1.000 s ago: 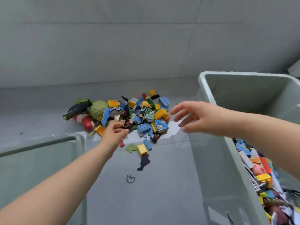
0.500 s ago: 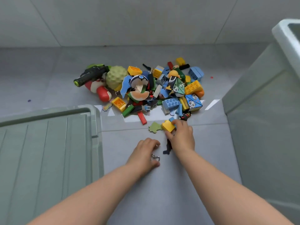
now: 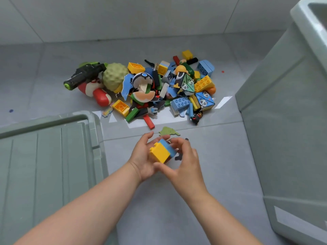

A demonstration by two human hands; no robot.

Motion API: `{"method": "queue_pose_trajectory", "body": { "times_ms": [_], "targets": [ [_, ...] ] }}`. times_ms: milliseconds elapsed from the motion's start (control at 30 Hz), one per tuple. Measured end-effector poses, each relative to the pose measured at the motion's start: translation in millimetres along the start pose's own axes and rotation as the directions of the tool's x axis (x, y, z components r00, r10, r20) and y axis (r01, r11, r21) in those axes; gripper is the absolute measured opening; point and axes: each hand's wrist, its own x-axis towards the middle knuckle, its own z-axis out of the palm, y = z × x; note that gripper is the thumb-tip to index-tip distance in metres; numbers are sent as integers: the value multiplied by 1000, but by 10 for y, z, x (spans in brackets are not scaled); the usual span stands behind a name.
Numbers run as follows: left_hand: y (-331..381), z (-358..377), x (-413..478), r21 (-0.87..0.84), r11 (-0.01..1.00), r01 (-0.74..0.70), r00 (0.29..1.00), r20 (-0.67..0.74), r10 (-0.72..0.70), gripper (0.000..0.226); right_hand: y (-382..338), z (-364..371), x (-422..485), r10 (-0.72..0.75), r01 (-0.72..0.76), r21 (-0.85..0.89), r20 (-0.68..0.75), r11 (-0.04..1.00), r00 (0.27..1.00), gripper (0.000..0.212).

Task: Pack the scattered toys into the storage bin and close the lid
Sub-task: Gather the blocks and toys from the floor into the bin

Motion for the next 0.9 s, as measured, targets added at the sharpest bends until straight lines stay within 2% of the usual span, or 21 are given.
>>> {"method": "queue_pose_trajectory", "body": {
  "times_ms": [67, 133, 167, 200, 267, 333, 400, 500, 567, 633, 667, 733, 800, 833, 900],
  "targets": [
    [-18, -52, -50, -69, 998, 5, 1000, 7, -4, 47, 65, 2, 70, -30, 28, -47, -28, 998, 999, 51],
    [-16, -107, -80, -111, 994, -26, 999, -25, 23, 46, 224, -71, 248, 79, -97, -110, -159, 989, 984, 46],
    [-8, -144, -97, -122, 992, -40, 999, -41, 35, 46, 316, -96, 321, 172, -208, -214, -176, 955, 969, 47],
    [-2, -181, -112, -124, 991, -51, 998, -49, 45, 46, 400, -98, 359, 257, -293, -329, -150, 898, 955, 49],
    [6, -249, -123, -115, 992, -53, 998, -47, 48, 47, 513, -30, 363, 285, -275, -452, -48, 849, 957, 48],
    [9, -306, -147, -93, 994, -51, 998, -43, 47, 49, 536, 48, 334, 240, -216, -421, 5, 881, 971, 42],
    [15, -356, -152, -72, 996, -50, 998, -44, 47, 50, 511, 69, 342, 245, -228, -374, -2, 899, 969, 39],
    [4, -406, -159, -78, 996, -45, 998, -36, 43, 53, 287, 96, 268, 276, -278, -118, -33, 953, 961, 42],
    [3, -410, -186, -90, 995, -44, 999, -16, 43, 54, 76, 157, 156, 141, -142, 12, 30, 990, 990, 48],
    [12, -401, -214, -104, 993, -52, 999, -9, 51, 52, -42, 211, 98, -14, 13, 14, 83, 1000, 996, 45],
    [19, -396, -226, -120, 991, -58, 998, -9, 58, 50, -57, 210, 134, -32, 32, 5, 47, 999, 998, 41],
    [32, -389, -243, -137, 988, -78, 997, -13, 77, 45, 39, 191, 339, 56, -61, -72, -60, 996, 997, 37],
    [32, -390, -245, -140, 986, -87, 996, -24, 85, 43, 177, 176, 586, 198, -197, -270, -24, 943, 980, 47],
    [30, -391, -253, -142, 986, -86, 996, -25, 84, 43, 231, 180, 683, 229, -198, -386, 34, 901, 973, 53],
    [32, -390, -270, -141, 986, -89, 996, -32, 85, 44, 308, 220, 802, 190, -83, -554, 138, 828, 972, 56]
  ]
}}
